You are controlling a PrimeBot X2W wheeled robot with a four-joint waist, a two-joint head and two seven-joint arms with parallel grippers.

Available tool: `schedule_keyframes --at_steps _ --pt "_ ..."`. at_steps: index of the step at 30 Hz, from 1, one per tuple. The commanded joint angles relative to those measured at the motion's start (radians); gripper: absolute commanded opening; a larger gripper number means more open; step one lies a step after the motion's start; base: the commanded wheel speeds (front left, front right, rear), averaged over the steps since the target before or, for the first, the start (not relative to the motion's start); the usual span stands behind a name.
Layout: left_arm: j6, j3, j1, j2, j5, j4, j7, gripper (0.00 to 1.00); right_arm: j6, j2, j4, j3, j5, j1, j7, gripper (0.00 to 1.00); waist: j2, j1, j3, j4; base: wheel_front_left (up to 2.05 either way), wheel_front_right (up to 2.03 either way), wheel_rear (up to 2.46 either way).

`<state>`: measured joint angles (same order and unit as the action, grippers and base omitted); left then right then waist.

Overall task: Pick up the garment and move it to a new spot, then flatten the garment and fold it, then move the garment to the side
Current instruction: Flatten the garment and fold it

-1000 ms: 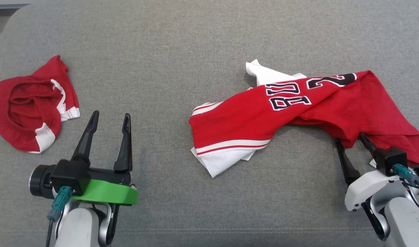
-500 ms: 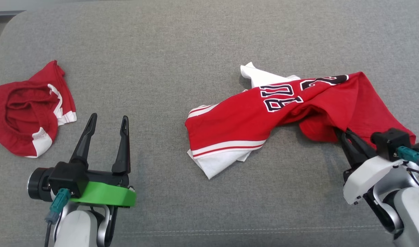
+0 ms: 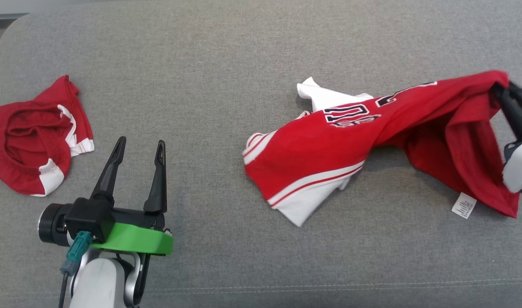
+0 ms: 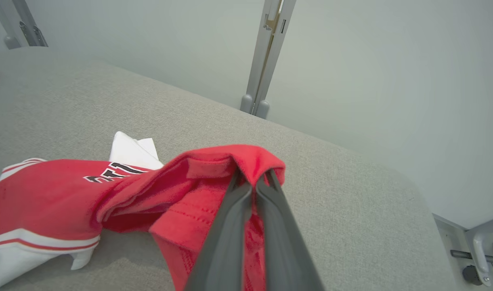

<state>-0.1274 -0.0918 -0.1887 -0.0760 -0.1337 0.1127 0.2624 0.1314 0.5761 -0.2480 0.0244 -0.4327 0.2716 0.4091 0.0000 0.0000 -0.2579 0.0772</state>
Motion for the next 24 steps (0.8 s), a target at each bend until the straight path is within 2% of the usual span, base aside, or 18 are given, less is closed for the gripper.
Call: schedule_keyframes --at_steps 1,4,7,12,15,20,24 --pt "-0.003 0.003 -0.012 0.001 0.002 0.0 0.003 1.0 -0.001 0.013 0.013 -0.001 0.021 0.029 -0.012 0.0 0.0 0.0 -0.006 0.009 0.0 0.0 0.0" --pt "-0.003 -0.006 -0.02 0.002 0.0 0.0 0.003 1.0 -0.002 0.066 0.097 0.01 0.096 0.101 -0.066 0.0 0.0 0.0 -0.019 0.025 0.0 0.0 0.0" --pt "-0.003 -0.014 -0.028 0.003 -0.005 0.005 0.003 1.0 -0.001 0.068 0.187 0.049 0.168 0.158 -0.141 0.0 0.0 0.0 -0.029 0.041 0.0 0.0 0.0" --pt "-0.004 -0.011 -0.026 0.006 -0.014 0.006 0.003 1.0 -0.001 -0.007 0.332 0.116 0.317 0.16 -0.252 0.0 0.0 0.0 -0.039 0.055 0.0 0.0 0.0" --pt "-0.004 -0.011 -0.022 0.008 -0.017 0.006 0.003 1.0 -0.002 -0.071 0.425 0.146 0.355 0.121 -0.304 0.0 0.0 0.0 -0.044 0.056 0.0 0.0 0.0" --pt "-0.003 -0.01 -0.029 0.001 -0.012 0.007 0.003 1.0 -0.002 -0.178 0.535 0.187 0.304 0.03 -0.372 0.0 0.0 0.0 -0.051 0.044 0.0 0.0 0.0" --pt "-0.004 -0.007 -0.029 -0.007 -0.008 0.003 0.003 1.0 -0.001 -0.225 0.513 0.19 0.262 -0.035 -0.351 0.0 0.0 0.0 -0.055 0.029 0.0 0.0 0.0"
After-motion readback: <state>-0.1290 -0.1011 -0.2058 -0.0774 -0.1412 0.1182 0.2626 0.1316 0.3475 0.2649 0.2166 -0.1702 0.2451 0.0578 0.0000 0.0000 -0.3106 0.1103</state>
